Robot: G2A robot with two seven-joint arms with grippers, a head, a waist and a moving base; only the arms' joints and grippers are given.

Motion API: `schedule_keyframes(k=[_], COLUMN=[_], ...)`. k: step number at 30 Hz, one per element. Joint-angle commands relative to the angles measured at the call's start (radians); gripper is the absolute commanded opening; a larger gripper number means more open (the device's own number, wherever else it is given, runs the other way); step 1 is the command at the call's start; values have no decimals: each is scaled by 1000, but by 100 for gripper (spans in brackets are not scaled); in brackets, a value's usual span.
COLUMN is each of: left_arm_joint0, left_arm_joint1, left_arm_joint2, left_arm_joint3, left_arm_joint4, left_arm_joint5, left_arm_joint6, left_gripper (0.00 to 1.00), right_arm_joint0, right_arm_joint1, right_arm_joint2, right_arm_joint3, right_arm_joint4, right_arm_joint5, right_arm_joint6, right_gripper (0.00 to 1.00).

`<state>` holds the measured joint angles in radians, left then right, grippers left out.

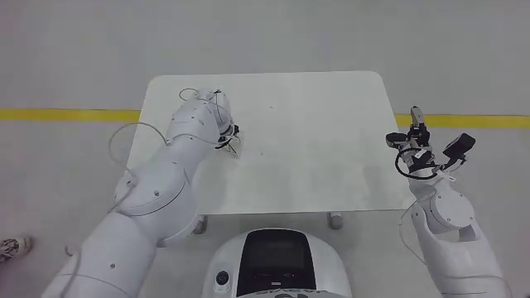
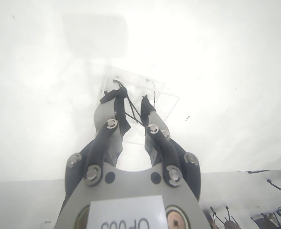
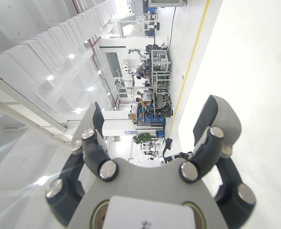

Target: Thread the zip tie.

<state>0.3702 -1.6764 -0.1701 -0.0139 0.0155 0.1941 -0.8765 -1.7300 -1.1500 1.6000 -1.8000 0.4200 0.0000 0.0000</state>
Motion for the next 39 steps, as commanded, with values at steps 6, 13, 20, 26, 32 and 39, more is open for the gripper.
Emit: schedule_keyframes(k=[6,13,20,26,32,39], left_arm_joint0=[1,11,22,30,38,43], left_arm_joint1=[2,2,4,8,13,20], left_arm_joint2=[0,0,0,0,0,0], left_arm_joint3=[-3,-15,-30,-41,-55,-70], left_arm_joint4=[-2,35,68,69,75,76], left_arm_joint5=[1,35,75,94,114,125], left_arm_joint6=[-2,-24,-37,-22,-16,-18], left_gripper=[24,22,24,25,26,22], right_arm_joint0=[0,0,0,0,0,0], right_arm_joint1=[0,0,0,0,0,0], right_arm_joint2=[0,0,0,0,0,0], right_arm_joint3=[0,0,0,0,0,0], right_arm_joint4=[0,0,0,0,0,0], right_arm_joint5=[0,0,0,0,0,0], right_arm_joint6=[0,0,0,0,0,0], right_gripper=[100,100,100,100,100,100])
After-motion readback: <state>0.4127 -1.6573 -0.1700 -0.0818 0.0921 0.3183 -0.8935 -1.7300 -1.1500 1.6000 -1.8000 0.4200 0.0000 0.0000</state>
